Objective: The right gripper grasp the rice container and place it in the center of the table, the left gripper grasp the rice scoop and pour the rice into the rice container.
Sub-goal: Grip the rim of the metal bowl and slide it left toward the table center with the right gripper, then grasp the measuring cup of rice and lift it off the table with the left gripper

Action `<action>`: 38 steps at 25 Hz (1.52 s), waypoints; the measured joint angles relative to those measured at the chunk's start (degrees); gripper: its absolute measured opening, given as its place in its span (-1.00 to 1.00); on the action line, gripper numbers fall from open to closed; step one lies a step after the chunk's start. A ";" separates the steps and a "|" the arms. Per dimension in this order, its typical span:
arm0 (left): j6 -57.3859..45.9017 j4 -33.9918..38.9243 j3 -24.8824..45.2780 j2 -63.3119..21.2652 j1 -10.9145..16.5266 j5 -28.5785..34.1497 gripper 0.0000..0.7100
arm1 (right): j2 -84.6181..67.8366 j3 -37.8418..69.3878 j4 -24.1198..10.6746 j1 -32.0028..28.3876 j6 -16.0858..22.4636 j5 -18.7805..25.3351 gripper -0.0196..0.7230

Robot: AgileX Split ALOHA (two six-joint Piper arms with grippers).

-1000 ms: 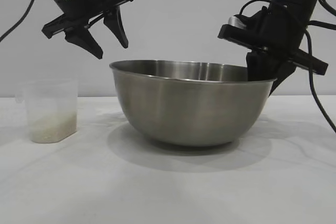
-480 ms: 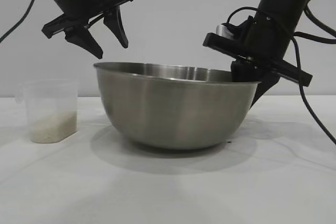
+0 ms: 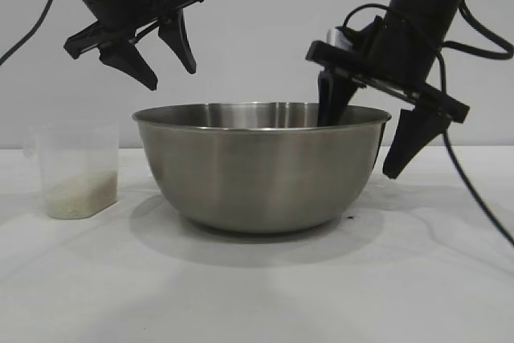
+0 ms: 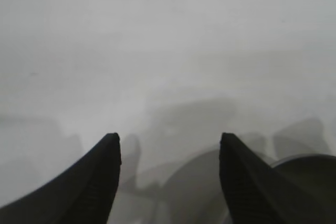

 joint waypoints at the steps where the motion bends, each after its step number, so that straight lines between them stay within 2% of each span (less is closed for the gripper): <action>1: 0.00 0.00 0.00 0.00 0.00 0.00 0.03 | -0.82 -0.38 -0.16 0.00 0.00 0.10 0.49; 3: 0.00 0.00 0.00 0.00 0.00 0.00 0.03 | -2.57 -0.61 -1.93 0.00 0.47 0.23 0.49; 4: 0.00 0.00 0.00 0.00 0.00 0.00 0.03 | -3.51 -0.61 -3.47 0.00 1.18 0.43 0.60; 11: 0.00 0.00 0.00 0.00 0.00 0.00 0.03 | -8.27 -0.61 -16.22 0.00 5.57 4.00 0.56; 16: 0.00 0.00 0.00 0.00 0.00 0.00 0.03 | -10.38 -0.61 -22.32 0.00 8.79 7.78 0.56; 22: 0.00 0.00 0.00 0.00 0.00 0.00 0.03 | -14.58 -0.61 -31.08 0.00 13.50 9.92 0.56; 32: 0.00 0.00 0.00 0.00 0.00 0.00 0.03 | -25.33 -0.61 -35.73 -0.11 16.00 10.83 0.56; 36: 0.00 0.00 0.00 0.00 0.00 0.00 0.03 | -30.38 -0.61 -35.98 -2.89 16.28 11.06 0.56; 38: 0.00 0.00 0.00 0.00 0.00 0.00 0.03 | -32.62 -0.61 -35.79 -5.29 15.01 11.20 0.56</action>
